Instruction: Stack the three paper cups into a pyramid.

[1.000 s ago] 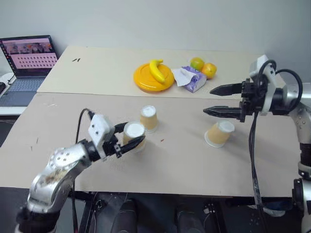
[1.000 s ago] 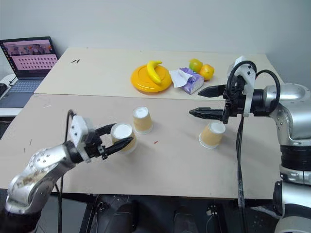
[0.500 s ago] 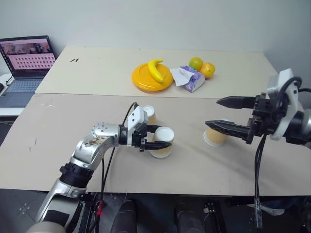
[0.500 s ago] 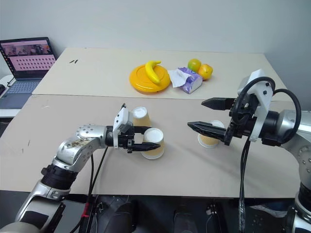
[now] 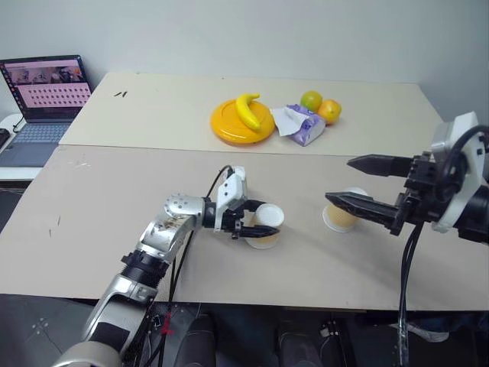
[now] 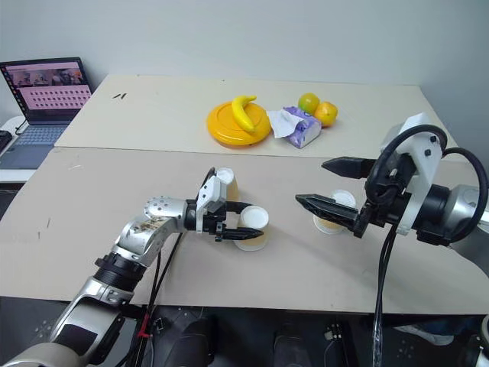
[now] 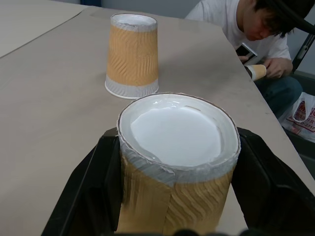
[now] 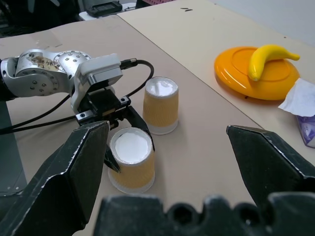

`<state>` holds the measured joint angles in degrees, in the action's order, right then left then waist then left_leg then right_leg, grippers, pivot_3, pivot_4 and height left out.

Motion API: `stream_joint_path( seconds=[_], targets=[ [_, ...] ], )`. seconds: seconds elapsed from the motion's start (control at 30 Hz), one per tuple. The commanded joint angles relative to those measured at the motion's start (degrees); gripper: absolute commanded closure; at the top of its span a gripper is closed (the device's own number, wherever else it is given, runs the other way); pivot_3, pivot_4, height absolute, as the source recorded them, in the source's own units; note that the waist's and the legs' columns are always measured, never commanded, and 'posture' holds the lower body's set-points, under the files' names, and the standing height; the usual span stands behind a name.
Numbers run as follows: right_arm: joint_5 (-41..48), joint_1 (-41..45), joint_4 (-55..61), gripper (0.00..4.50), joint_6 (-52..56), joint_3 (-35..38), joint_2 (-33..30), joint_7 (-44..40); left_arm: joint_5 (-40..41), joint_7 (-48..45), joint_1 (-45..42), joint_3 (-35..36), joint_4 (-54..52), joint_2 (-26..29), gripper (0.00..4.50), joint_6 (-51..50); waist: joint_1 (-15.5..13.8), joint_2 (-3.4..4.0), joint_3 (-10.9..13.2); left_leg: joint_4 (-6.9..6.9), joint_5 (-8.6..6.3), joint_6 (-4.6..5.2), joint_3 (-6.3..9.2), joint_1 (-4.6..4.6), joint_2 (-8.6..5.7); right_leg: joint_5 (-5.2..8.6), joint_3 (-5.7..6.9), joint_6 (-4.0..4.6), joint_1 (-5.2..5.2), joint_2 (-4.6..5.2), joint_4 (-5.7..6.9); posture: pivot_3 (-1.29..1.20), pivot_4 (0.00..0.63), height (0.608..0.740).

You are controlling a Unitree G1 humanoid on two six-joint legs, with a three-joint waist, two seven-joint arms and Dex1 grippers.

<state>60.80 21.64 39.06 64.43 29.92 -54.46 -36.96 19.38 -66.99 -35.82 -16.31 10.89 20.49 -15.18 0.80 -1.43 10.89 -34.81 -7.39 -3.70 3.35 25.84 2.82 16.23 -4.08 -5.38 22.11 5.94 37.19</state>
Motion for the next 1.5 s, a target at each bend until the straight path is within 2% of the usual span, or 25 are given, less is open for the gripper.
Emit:
stream_joint_path(
  seconds=[0.03,0.1,0.33,0.6,0.77,0.9,1.1,1.23,1.3,1.37,1.5],
  targets=[
    [1.17,0.35,-0.05,0.00,-2.06,1.29,-1.87,0.65,0.09,-0.36,-0.82,0.86,-0.33,-0.87,0.69,0.40,0.02,0.00,0.00,0.00,0.00,0.00,0.00,0.00,0.00,0.00,0.00,0.00,0.00,0.00,0.00,0.00,0.150,0.732],
    [1.05,0.08,-0.41,0.00,-2.66,1.21,-2.27,0.66,0.43,-0.41,-0.66,1.07,-0.67,-1.22,0.08,-0.02,0.00,0.00,0.00,-0.01,0.00,0.00,0.00,0.00,0.00,0.00,0.00,0.00,0.00,0.00,0.00,0.00,0.150,0.732],
    [0.29,-1.12,-1.05,0.00,-4.62,0.74,-2.75,0.06,0.98,0.47,-0.11,1.66,-2.87,-1.38,0.08,-1.50,0.00,0.00,0.00,-0.01,0.00,0.00,0.00,0.00,0.00,0.00,0.00,-0.01,0.00,0.00,0.00,0.00,0.150,0.732],
    [-1.40,-1.02,-3.33,0.00,-7.46,-1.82,-3.19,-1.29,6.75,2.00,-1.55,5.41,-11.95,-0.24,0.08,-11.18,0.08,0.00,0.00,-0.02,0.00,0.00,0.01,0.00,0.00,0.00,0.00,-0.01,0.00,0.00,0.01,0.00,0.150,0.732],
    [-2.68,-1.11,-5.19,0.00,-8.82,-2.99,-4.53,-3.51,9.62,6.51,-2.88,11.14,-16.63,2.18,0.08,-15.94,0.16,0.00,0.00,-0.02,0.00,0.00,0.01,0.00,0.00,0.00,0.00,-0.01,0.00,0.00,0.01,0.00,0.150,0.732],
    [-6.33,-4.98,-8.01,0.00,-11.11,-2.59,-7.63,-9.45,11.34,11.22,-1.98,16.47,-20.79,5.77,0.08,-19.68,0.12,0.00,0.00,-0.01,0.00,0.00,0.00,0.00,0.00,0.00,0.00,-0.02,0.00,0.00,-0.01,0.00,0.150,0.732],
    [-11.80,-8.43,-14.74,0.00,-17.89,-4.21,-11.24,-21.05,13.30,20.55,6.09,24.64,-28.85,9.05,0.08,-24.69,0.22,0.01,0.00,-0.01,-0.01,0.02,-0.01,-0.01,0.00,0.01,-0.01,-0.03,0.00,0.00,-0.03,0.00,0.150,0.732],
    [-14.66,-7.42,-18.94,0.00,-21.69,-7.45,-12.59,-27.08,13.63,22.88,13.73,27.20,-33.60,10.73,0.08,-24.82,0.41,0.01,0.00,0.01,-0.01,0.01,-0.03,-0.05,0.02,0.00,-0.02,-0.02,-0.02,0.00,-0.03,0.00,0.150,0.732],
    [-16.62,-4.19,-22.03,0.00,-23.54,-11.18,-12.60,-29.15,11.90,23.88,19.49,28.28,-35.00,10.80,0.08,-21.95,0.35,0.01,0.00,-0.01,-0.01,0.01,-0.03,-0.05,0.02,0.00,-0.02,-0.02,-0.01,0.00,-0.03,0.00,0.150,0.732],
    [-18.30,-0.75,-24.36,0.00,-24.78,-14.46,-12.27,-30.57,9.32,26.23,24.07,28.37,-34.34,9.48,0.08,-18.82,0.65,0.03,-0.01,0.00,-0.01,0.00,-0.13,-0.11,0.02,0.00,-0.09,-0.02,-0.04,0.02,-0.08,0.00,0.150,0.732],
    [-19.66,2.96,-26.45,0.00,-25.08,-16.71,-12.37,-32.03,5.85,29.91,27.61,25.97,-32.55,5.32,0.08,-12.49,-0.10,0.03,-0.01,0.02,-0.01,-0.01,-0.11,-0.16,0.03,0.00,-0.08,-0.01,-0.06,0.01,-0.07,0.00,0.150,0.732]
  ],
)
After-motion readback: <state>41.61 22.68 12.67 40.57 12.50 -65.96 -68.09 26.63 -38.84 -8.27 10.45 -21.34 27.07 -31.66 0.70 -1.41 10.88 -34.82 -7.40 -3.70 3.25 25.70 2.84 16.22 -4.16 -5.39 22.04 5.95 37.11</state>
